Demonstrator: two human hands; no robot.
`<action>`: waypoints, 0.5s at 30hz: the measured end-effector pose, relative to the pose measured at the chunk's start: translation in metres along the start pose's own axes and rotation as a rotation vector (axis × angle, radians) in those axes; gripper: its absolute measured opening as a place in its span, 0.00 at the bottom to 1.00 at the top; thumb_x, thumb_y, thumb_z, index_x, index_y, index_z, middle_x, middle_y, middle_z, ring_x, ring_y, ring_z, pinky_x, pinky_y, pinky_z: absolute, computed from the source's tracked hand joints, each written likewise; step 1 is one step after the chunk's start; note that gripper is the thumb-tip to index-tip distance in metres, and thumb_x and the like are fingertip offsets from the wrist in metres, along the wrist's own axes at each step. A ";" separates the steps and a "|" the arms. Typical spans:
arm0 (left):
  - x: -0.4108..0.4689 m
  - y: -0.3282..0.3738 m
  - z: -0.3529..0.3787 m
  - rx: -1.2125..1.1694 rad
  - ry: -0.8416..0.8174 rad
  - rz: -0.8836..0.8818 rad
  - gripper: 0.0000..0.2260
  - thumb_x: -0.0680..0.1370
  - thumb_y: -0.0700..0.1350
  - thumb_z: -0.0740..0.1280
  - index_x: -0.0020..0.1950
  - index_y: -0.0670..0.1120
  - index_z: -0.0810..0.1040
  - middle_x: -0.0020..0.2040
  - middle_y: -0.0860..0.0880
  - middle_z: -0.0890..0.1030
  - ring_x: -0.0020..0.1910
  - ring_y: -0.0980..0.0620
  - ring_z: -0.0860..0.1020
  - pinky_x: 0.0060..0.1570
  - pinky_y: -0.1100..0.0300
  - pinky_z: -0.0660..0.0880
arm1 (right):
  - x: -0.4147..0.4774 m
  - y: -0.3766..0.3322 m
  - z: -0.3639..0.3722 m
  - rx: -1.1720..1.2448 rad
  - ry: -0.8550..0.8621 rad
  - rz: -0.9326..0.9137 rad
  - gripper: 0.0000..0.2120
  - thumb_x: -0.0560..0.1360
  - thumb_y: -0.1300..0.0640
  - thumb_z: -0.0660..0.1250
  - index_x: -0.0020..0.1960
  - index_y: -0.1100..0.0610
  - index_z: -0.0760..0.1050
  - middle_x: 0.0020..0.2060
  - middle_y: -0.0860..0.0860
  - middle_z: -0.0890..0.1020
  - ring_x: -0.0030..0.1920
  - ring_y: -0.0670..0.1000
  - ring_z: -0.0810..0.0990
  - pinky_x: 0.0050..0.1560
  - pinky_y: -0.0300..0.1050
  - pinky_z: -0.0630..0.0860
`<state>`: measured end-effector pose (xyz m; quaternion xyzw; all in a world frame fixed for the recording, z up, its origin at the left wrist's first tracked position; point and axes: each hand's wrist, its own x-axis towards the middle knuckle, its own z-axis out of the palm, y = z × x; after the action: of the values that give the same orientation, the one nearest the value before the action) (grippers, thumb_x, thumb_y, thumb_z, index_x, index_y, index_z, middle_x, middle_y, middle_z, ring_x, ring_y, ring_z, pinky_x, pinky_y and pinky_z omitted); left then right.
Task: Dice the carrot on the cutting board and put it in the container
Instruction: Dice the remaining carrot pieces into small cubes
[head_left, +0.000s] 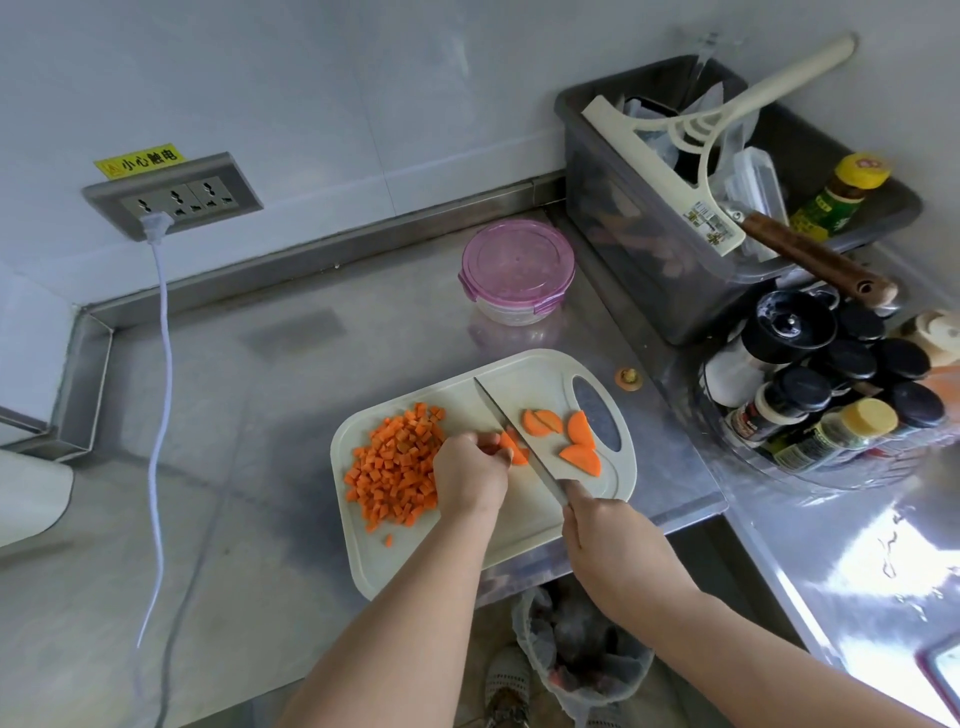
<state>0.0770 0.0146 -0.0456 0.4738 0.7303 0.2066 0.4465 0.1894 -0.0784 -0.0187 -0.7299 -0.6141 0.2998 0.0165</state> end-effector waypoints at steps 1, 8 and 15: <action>-0.001 0.000 0.000 0.008 0.003 0.005 0.06 0.74 0.39 0.70 0.39 0.48 0.76 0.41 0.48 0.82 0.45 0.46 0.82 0.48 0.57 0.77 | 0.000 -0.001 0.001 0.000 -0.005 0.007 0.20 0.82 0.59 0.53 0.73 0.51 0.60 0.38 0.50 0.77 0.39 0.54 0.80 0.40 0.50 0.78; 0.000 -0.001 -0.001 0.033 0.010 0.042 0.06 0.73 0.42 0.72 0.49 0.44 0.82 0.45 0.47 0.84 0.47 0.49 0.81 0.51 0.55 0.77 | 0.003 -0.005 0.001 -0.030 -0.023 0.022 0.22 0.81 0.63 0.55 0.73 0.51 0.59 0.41 0.52 0.80 0.40 0.53 0.81 0.42 0.50 0.80; 0.001 -0.002 -0.001 0.024 0.012 0.043 0.05 0.73 0.41 0.72 0.48 0.44 0.82 0.45 0.46 0.84 0.47 0.48 0.81 0.50 0.57 0.76 | 0.005 -0.006 0.002 -0.064 -0.033 0.019 0.23 0.81 0.63 0.56 0.73 0.50 0.58 0.39 0.50 0.78 0.38 0.52 0.81 0.38 0.48 0.79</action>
<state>0.0752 0.0143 -0.0467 0.4933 0.7252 0.2103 0.4318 0.1837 -0.0727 -0.0203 -0.7308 -0.6166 0.2922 -0.0199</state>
